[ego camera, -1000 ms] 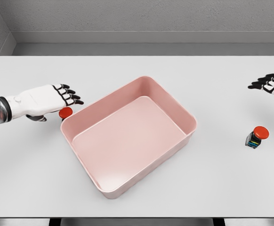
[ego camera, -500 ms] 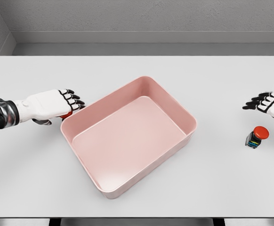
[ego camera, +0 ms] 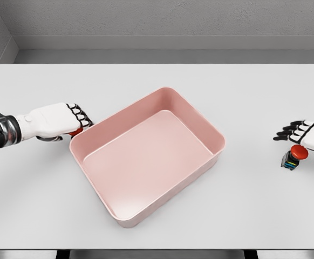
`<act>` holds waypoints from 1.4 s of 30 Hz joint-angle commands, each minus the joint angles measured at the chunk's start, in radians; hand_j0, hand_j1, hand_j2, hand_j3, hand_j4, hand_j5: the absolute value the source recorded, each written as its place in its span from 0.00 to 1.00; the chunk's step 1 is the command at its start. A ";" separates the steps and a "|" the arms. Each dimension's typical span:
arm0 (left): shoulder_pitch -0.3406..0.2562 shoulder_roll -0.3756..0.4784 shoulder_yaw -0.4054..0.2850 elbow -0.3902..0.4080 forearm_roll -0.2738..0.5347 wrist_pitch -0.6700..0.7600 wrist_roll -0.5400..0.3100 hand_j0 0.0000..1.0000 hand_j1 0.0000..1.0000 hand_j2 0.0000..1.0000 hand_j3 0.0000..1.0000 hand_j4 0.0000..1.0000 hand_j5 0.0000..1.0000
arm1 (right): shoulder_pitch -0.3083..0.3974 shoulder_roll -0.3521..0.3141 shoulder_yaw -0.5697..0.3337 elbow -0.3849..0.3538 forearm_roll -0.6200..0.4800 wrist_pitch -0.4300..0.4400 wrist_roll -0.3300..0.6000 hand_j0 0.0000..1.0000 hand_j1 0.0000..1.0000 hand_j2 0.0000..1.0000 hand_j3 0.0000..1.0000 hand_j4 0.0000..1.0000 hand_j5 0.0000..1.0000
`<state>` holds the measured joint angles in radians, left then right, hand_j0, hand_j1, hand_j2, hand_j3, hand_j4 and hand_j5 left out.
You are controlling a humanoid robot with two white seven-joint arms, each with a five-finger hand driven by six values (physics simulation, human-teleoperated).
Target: Put the industrial switch in the basket with both arms
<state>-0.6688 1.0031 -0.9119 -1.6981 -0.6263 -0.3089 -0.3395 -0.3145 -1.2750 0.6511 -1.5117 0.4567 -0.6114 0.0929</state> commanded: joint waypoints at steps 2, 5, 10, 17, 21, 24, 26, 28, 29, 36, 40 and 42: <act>0.000 0.002 0.001 0.000 0.002 0.001 0.000 0.76 0.76 0.76 0.76 0.76 0.76 | 0.000 -0.001 -0.002 -0.010 -0.006 0.000 0.002 1.00 1.00 1.00 1.00 1.00 1.00; 0.000 0.002 0.001 0.000 0.002 -0.001 0.000 0.73 0.73 0.73 0.73 0.73 0.73 | 0.000 0.000 -0.004 -0.010 -0.006 0.000 0.004 1.00 1.00 1.00 1.00 1.00 1.00; 0.000 0.000 -0.001 0.000 0.002 -0.001 0.000 0.71 0.71 0.71 0.71 0.71 0.71 | 0.002 0.006 -0.004 -0.010 -0.006 0.000 0.016 1.00 1.00 1.00 1.00 1.00 1.00; 0.000 0.003 -0.001 0.000 0.002 -0.001 0.000 0.66 0.66 0.66 0.66 0.66 0.66 | 0.006 0.022 0.001 -0.015 -0.006 0.000 0.016 1.00 1.00 1.00 1.00 1.00 1.00; 0.000 0.003 -0.001 0.000 0.002 -0.001 0.000 0.63 0.63 0.63 0.63 0.63 0.63 | 0.014 0.028 0.001 -0.022 -0.006 0.000 0.016 1.00 1.00 1.00 1.00 1.00 1.00; 0.000 0.005 -0.001 0.000 0.002 -0.003 0.000 0.61 0.61 0.61 0.61 0.61 0.61 | 0.014 0.029 0.001 -0.025 -0.006 0.000 0.016 1.00 1.00 1.00 1.00 1.00 1.00; 0.000 0.005 -0.001 0.000 0.002 -0.003 0.000 0.60 0.60 0.60 0.60 0.60 0.60 | 0.014 0.029 -0.002 -0.024 -0.006 0.000 0.016 1.00 1.00 1.00 1.00 1.00 1.00; 0.000 0.005 -0.001 0.000 0.002 -0.003 0.000 0.58 0.58 0.58 0.58 0.58 0.58 | 0.015 0.039 -0.005 -0.022 0.017 0.000 0.016 1.00 1.00 1.00 1.00 1.00 1.00; 0.000 0.005 -0.001 0.000 0.002 -0.003 0.000 0.57 0.57 0.57 0.57 0.57 0.57 | 0.015 0.046 -0.007 -0.022 0.027 0.000 0.016 1.00 1.00 1.00 1.00 1.00 1.00; -0.002 0.006 -0.004 0.000 0.002 -0.004 0.000 0.50 0.50 0.50 0.50 0.50 0.50 | 0.014 0.048 -0.031 -0.013 0.060 0.000 0.016 0.93 0.93 0.93 0.93 0.93 0.93; -0.002 0.006 -0.008 0.000 0.002 -0.006 0.000 0.46 0.46 0.46 0.46 0.46 0.46 | 0.014 0.057 -0.030 -0.015 0.088 0.000 0.016 0.88 0.88 0.88 0.88 0.88 0.88; -0.002 0.006 -0.008 0.001 0.002 -0.006 0.000 0.45 0.45 0.45 0.45 0.45 0.45 | 0.014 0.057 -0.028 -0.016 0.091 0.000 0.016 0.88 0.88 0.88 0.88 0.88 0.88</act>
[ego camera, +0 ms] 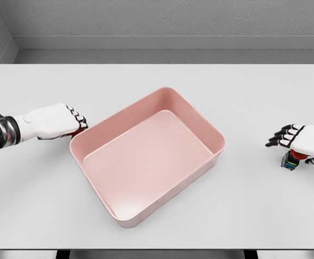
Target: Put the industrial switch in the basket with both arms
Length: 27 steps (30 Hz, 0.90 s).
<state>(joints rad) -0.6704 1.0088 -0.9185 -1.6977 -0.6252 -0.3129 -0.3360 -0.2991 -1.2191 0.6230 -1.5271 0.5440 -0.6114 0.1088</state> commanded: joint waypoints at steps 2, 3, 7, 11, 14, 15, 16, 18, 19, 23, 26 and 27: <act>0.000 0.001 -0.002 0.000 0.001 0.000 -0.003 0.45 0.45 0.45 0.45 0.45 0.45 | 0.000 0.003 0.001 -0.007 0.014 0.001 0.000 0.88 0.88 0.88 0.88 0.88 0.88; -0.002 0.002 -0.002 0.001 0.001 0.000 -0.003 0.44 0.44 0.44 0.44 0.44 0.44 | 0.000 0.003 0.001 -0.007 0.016 0.001 0.000 0.88 0.88 0.88 0.88 0.88 0.88; -0.023 0.017 -0.002 0.001 0.004 -0.002 -0.003 0.44 0.44 0.44 0.44 0.44 0.44 | 0.009 0.003 0.003 -0.015 0.033 0.001 0.000 0.88 0.88 0.88 0.88 0.88 0.88; -0.049 0.021 0.001 0.003 0.005 -0.003 -0.003 0.44 0.44 0.44 0.44 0.44 0.44 | 0.009 0.003 0.000 -0.013 0.048 0.001 0.000 0.84 0.84 0.84 0.84 0.84 0.84; -0.075 0.021 0.001 0.001 0.010 -0.008 -0.003 0.44 0.44 0.44 0.44 0.44 0.44 | 0.008 0.003 -0.002 -0.013 0.060 0.001 0.000 0.77 0.77 0.77 0.77 0.77 0.77; -0.086 0.021 0.003 0.001 0.012 -0.008 -0.005 0.44 0.44 0.44 0.44 0.44 0.44 | 0.008 0.003 -0.002 -0.013 0.062 0.001 0.000 0.76 0.76 0.76 0.76 0.76 0.76; -0.092 0.019 0.001 0.001 0.012 -0.008 -0.005 0.44 0.44 0.44 0.44 0.44 0.44 | 0.008 0.004 -0.002 -0.013 0.062 0.001 0.000 0.73 0.73 0.73 0.73 0.73 0.73; -0.115 0.017 0.000 0.000 0.015 -0.025 -0.005 0.44 0.44 0.44 0.44 0.44 0.44 | 0.008 0.007 -0.002 -0.015 0.079 0.001 0.000 0.70 0.70 0.70 0.70 0.70 0.70; -0.121 0.017 0.000 0.000 0.022 -0.034 -0.005 0.45 0.45 0.45 0.45 0.45 0.45 | 0.006 0.009 -0.002 -0.015 0.080 0.001 0.000 0.69 0.69 0.69 0.69 0.69 0.69; -0.153 0.019 0.006 -0.005 0.056 -0.107 -0.005 0.45 0.45 0.45 0.45 0.45 0.45 | 0.006 0.018 -0.002 -0.015 0.096 0.001 0.000 0.65 0.65 0.65 0.65 0.65 0.65; -0.192 0.021 0.009 -0.005 0.119 -0.192 -0.005 0.45 0.45 0.45 0.45 0.45 0.45 | 0.006 0.023 -0.002 -0.013 0.108 0.001 0.000 0.62 0.62 0.62 0.62 0.62 0.62; -0.202 0.021 0.010 -0.005 0.130 -0.206 -0.005 0.45 0.45 0.45 0.45 0.45 0.45 | 0.006 0.023 -0.002 -0.013 0.108 0.001 0.000 0.62 0.62 0.62 0.62 0.62 0.62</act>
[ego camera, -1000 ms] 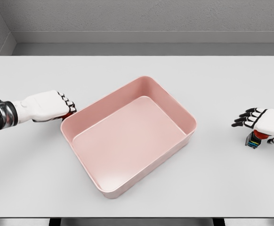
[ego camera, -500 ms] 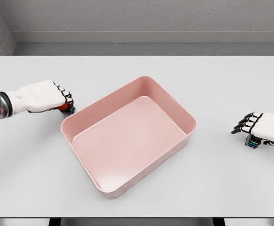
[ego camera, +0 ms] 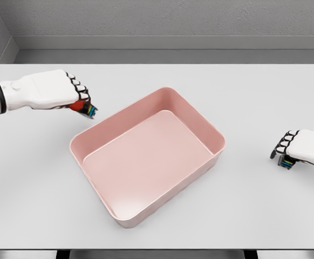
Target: Put the industrial switch in the basket with both arms
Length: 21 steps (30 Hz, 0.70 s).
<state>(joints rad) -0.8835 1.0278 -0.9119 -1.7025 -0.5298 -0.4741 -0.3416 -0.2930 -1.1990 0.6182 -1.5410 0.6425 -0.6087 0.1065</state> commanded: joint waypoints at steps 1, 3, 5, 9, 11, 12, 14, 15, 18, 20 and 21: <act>0.000 0.002 0.005 0.000 0.048 -0.052 0.001 0.45 0.45 0.45 0.45 0.45 0.45 | 0.000 0.002 0.003 0.001 0.014 -0.002 0.002 0.61 0.61 0.61 0.61 0.61 0.61; -0.032 0.002 0.005 0.000 0.088 -0.095 0.001 0.45 0.45 0.45 0.45 0.45 0.45 | 0.000 0.002 0.003 -0.001 0.016 -0.002 0.002 0.56 0.56 0.56 0.56 0.56 0.56; -0.048 0.003 0.030 -0.002 0.131 -0.137 0.001 0.45 0.45 0.45 0.45 0.45 0.45 | 0.000 0.002 0.003 -0.001 0.016 -0.002 0.002 0.55 0.55 0.55 0.55 0.55 0.55; -0.066 0.008 0.116 -0.006 0.304 -0.137 -0.068 0.45 0.45 0.45 0.45 0.45 0.45 | 0.000 0.002 0.001 -0.001 0.017 -0.002 0.005 0.54 0.54 0.54 0.54 0.54 0.54; -0.066 0.003 0.116 -0.032 0.317 -0.137 -0.077 0.45 0.45 0.45 0.45 0.45 0.45 | 0.000 0.002 0.001 -0.001 0.019 -0.002 0.007 0.52 0.52 0.52 0.52 0.52 0.52; -0.066 -0.006 0.113 -0.039 0.317 -0.137 -0.077 0.45 0.45 0.45 0.45 0.45 0.45 | 0.000 0.002 0.001 0.001 0.022 -0.002 0.005 0.52 0.52 0.52 0.52 0.52 0.52; -0.064 -0.021 0.110 -0.042 0.318 -0.137 -0.079 0.45 0.45 0.45 0.45 0.45 0.45 | 0.000 0.004 -0.009 0.001 0.028 -0.002 0.005 0.51 0.51 0.51 0.51 0.51 0.51; -0.064 -0.037 0.104 -0.049 0.318 -0.137 -0.079 0.46 0.46 0.46 0.46 0.46 0.46 | 0.000 0.002 -0.012 0.001 0.028 -0.002 0.005 0.51 0.51 0.51 0.51 0.51 0.51; -0.061 -0.106 0.070 -0.055 0.315 -0.137 -0.109 0.46 0.46 0.46 0.46 0.46 0.46 | 0.000 0.002 -0.028 0.001 0.026 -0.002 0.004 0.51 0.51 0.51 0.51 0.51 0.51; -0.057 -0.110 0.038 -0.054 0.307 -0.137 -0.111 0.46 0.46 0.46 0.46 0.46 0.46 | 0.000 0.002 -0.035 0.001 0.025 -0.002 0.002 0.51 0.51 0.51 0.51 0.51 0.51; -0.052 -0.109 0.036 -0.054 0.304 -0.137 -0.111 0.46 0.46 0.46 0.46 0.46 0.46 | 0.000 0.004 -0.038 -0.001 0.023 -0.002 0.002 0.51 0.51 0.51 0.51 0.51 0.51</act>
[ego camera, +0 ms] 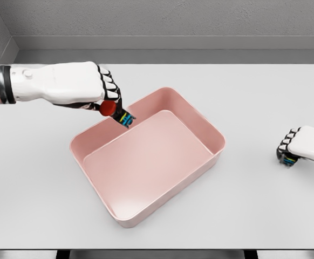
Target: Put the industrial switch in the basket with both arms
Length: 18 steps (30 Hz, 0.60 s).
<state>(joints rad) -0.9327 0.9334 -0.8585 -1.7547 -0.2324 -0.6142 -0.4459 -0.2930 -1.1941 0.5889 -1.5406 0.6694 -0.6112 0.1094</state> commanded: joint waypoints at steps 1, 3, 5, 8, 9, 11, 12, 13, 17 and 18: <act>0.000 -0.016 -0.034 0.000 -0.016 0.003 -0.007 0.47 0.47 0.47 0.47 0.47 0.47 | -0.003 -0.001 -0.012 -0.001 -0.005 0.000 -0.004 0.51 0.51 0.51 0.51 0.51 0.51; 0.000 -0.031 -0.056 0.001 -0.044 0.003 -0.007 0.47 0.47 0.47 0.47 0.47 0.47 | -0.011 -0.001 -0.014 -0.007 -0.007 0.000 -0.005 0.51 0.51 0.51 0.51 0.51 0.51; 0.000 -0.030 -0.065 0.003 -0.050 0.003 -0.007 0.47 0.47 0.47 0.47 0.47 0.47 | -0.011 -0.001 -0.027 -0.009 -0.010 0.000 -0.007 0.51 0.51 0.51 0.51 0.51 0.51; 0.000 -0.033 -0.082 0.001 -0.079 0.003 -0.007 0.52 0.52 0.52 0.52 0.52 0.52 | -0.012 -0.001 -0.027 -0.023 -0.011 0.000 -0.007 0.51 0.51 0.51 0.51 0.51 0.51; 0.000 -0.033 -0.082 0.001 -0.081 0.003 -0.007 0.53 0.53 0.53 0.53 0.53 0.53 | -0.014 0.011 -0.027 -0.023 -0.011 0.000 -0.007 0.51 0.51 0.51 0.51 0.51 0.51; 0.000 -0.034 -0.083 0.000 -0.081 0.003 -0.007 0.58 0.58 0.58 0.58 0.58 0.58 | -0.017 0.019 -0.032 -0.032 -0.011 0.000 -0.007 0.51 0.51 0.51 0.51 0.51 0.51; 0.000 -0.041 -0.083 0.000 -0.081 0.003 -0.007 0.63 0.63 0.63 0.63 0.63 0.63 | -0.018 0.019 -0.034 -0.036 -0.011 0.000 -0.007 0.51 0.51 0.51 0.51 0.51 0.51; 0.000 -0.045 -0.083 0.000 -0.081 0.003 -0.007 0.71 0.71 0.71 0.71 0.71 0.71 | -0.018 0.019 -0.035 -0.050 -0.011 0.000 -0.007 0.51 0.51 0.51 0.51 0.51 0.51; 0.000 -0.045 -0.083 0.000 -0.079 0.003 -0.007 1.00 1.00 1.00 1.00 1.00 1.00 | -0.026 0.019 -0.055 -0.084 -0.013 0.000 -0.007 0.51 0.51 0.51 0.51 0.51 0.51; 0.000 -0.044 -0.083 0.000 -0.079 0.003 -0.007 1.00 1.00 1.00 1.00 1.00 1.00 | -0.026 0.019 -0.061 -0.087 -0.014 0.000 -0.007 0.51 0.51 0.51 0.51 0.51 0.51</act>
<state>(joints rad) -0.9327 0.8895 -0.9421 -1.7548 -0.3168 -0.6131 -0.4529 -0.3206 -1.1742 0.5394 -1.6130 0.6618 -0.6116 0.1033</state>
